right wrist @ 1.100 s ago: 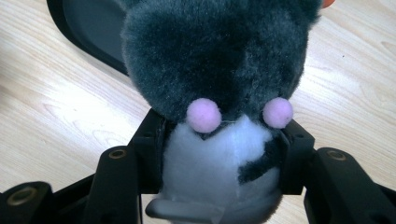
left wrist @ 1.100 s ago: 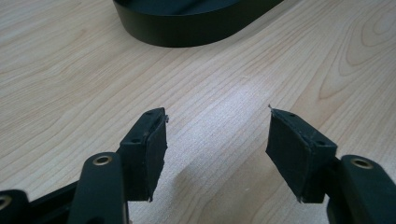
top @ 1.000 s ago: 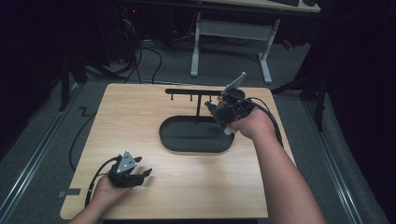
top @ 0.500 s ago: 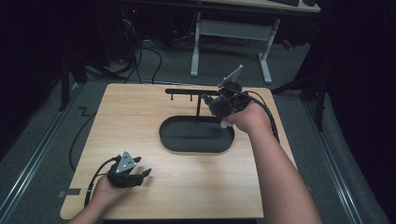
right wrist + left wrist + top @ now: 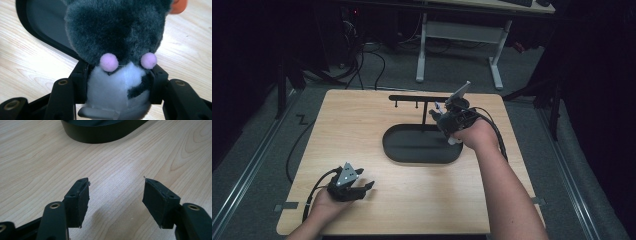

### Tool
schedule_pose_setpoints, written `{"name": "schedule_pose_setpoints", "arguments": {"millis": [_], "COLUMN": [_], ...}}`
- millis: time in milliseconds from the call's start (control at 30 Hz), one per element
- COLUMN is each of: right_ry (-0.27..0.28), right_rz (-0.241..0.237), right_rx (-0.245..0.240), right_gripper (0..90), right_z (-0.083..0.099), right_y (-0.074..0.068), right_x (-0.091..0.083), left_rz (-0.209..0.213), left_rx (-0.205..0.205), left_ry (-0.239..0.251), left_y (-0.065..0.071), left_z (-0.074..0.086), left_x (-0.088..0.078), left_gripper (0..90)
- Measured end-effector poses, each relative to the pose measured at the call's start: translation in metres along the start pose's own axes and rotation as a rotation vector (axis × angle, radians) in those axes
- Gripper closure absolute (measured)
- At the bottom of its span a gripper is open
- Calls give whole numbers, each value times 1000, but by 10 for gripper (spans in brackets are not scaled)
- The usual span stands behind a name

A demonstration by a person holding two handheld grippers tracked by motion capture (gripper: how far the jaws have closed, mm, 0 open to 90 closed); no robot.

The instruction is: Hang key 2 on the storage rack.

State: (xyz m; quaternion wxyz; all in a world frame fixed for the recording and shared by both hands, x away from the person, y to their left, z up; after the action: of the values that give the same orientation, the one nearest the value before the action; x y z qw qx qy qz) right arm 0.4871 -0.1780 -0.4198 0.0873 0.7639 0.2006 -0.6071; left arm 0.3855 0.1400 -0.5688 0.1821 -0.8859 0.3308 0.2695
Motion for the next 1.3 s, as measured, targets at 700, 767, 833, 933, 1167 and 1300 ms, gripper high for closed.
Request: {"name": "schedule_pose_setpoints", "arguments": {"millis": [700,767,833,933,1167,1300], "right_ry": [56,60,83,99,169,223], "right_rz": [-68,-66,-66,-65,-35,-28], "right_rx": [46,48,55,55,36,12], "right_gripper": [279,275,273,279,323,326], "right_z": [-10,-9,-3,6,33,47], "right_y": [2,2,5,7,12,11], "right_x": [53,52,45,41,46,54], "left_rz": [-3,-2,-2,-3,2,6], "left_rx": [-5,0,0,3,1,5], "left_ry": [0,-3,-1,-1,4,6], "left_y": [-1,-1,0,1,3,4], "left_z": [2,2,1,1,-2,-3], "left_x": [1,1,2,2,2,4], "left_gripper": [379,379,379,379,377,377]}}
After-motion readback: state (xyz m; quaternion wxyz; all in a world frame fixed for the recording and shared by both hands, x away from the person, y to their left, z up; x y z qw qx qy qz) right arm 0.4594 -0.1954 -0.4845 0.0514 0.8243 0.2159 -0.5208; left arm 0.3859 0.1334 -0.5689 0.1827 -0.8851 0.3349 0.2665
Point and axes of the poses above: each handheld gripper's, and its own axes: x roughly forward along the jaws, z roughly out of its underside, y roughly to its right, the point moved 7 cm from there along x, roughly forward along the jaws, and after that the axes turned 7 degrees about -z, right-handed, at the moved point
